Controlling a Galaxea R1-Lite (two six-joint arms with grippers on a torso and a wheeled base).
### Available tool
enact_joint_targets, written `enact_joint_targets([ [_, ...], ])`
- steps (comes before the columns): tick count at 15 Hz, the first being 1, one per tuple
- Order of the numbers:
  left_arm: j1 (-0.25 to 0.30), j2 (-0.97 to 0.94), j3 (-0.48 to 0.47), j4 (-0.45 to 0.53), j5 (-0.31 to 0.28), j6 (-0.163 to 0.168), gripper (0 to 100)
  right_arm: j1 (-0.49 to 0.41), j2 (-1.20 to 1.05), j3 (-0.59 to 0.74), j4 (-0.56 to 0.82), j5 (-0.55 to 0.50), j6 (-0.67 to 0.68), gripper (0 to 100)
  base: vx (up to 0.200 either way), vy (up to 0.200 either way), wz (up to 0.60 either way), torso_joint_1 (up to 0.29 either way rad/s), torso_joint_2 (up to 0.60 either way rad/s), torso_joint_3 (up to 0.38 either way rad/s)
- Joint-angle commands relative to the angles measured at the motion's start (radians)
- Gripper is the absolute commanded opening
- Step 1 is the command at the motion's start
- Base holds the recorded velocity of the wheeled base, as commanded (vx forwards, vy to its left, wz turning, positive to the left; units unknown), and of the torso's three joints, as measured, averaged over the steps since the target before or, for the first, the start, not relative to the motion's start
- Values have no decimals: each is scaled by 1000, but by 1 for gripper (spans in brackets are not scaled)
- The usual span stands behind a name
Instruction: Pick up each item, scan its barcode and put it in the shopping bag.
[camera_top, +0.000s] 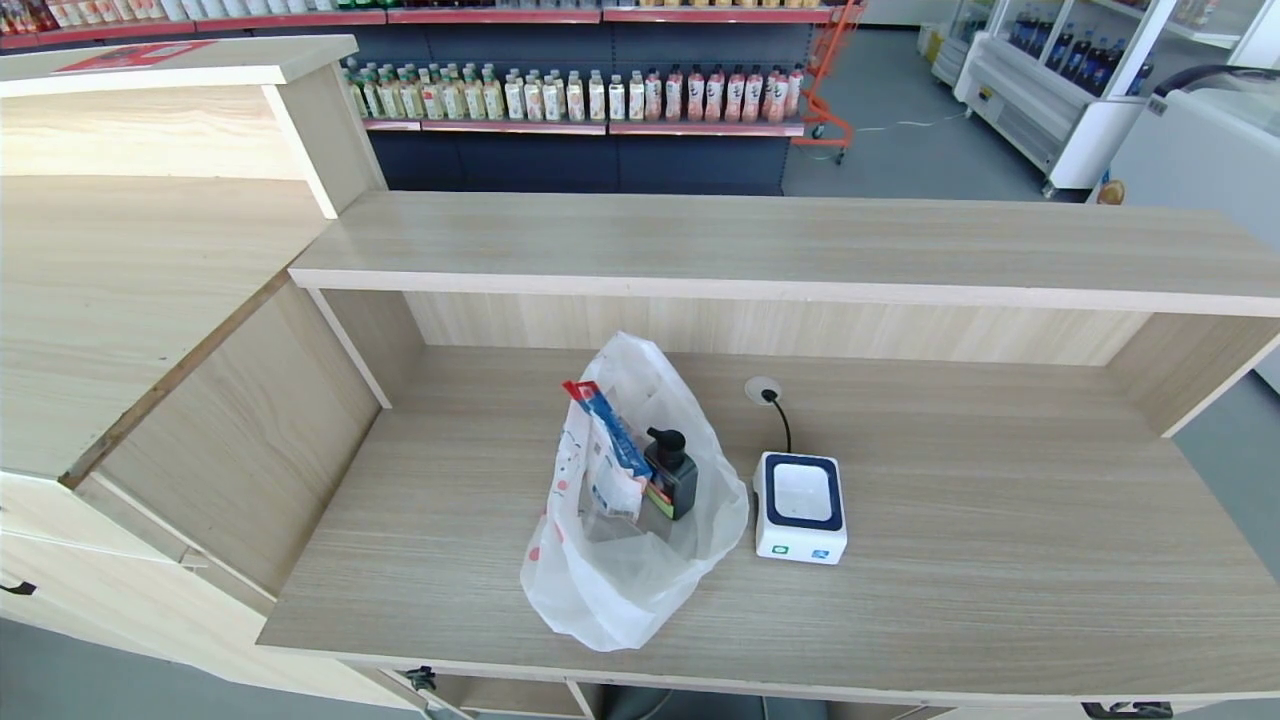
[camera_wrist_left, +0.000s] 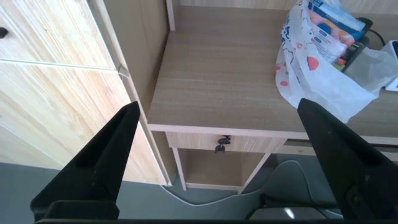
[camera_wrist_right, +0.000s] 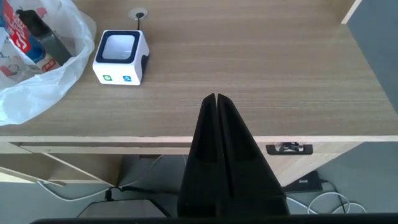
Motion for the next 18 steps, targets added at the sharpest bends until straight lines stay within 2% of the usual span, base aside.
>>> enact_joint_targets([
  [1, 0, 0, 0, 0, 0, -1, 100, 1, 4, 0, 0, -1, -1, 0, 0, -200, 0, 7, -2, 7],
  [6, 0, 0, 0, 0, 0, -2, 100, 1, 4, 0, 0, -1, 1, 0, 0, -200, 0, 4, 1, 2],
  [10, -2, 0, 0, 0, 0, 1, 100, 1, 4, 0, 0, -1, 1, 0, 0, 0, 0, 0, 0, 0],
  [15, -2, 0, 0, 0, 0, -1, 100, -1, 4, 0, 0, -1, 16, 0, 200, 0, 0, -3, 1, 3],
  [18, -2, 0, 0, 0, 0, -2, 100, -1, 4, 0, -1, -2, 33, 0, 0, 0, 0, 0, 0, 0],
])
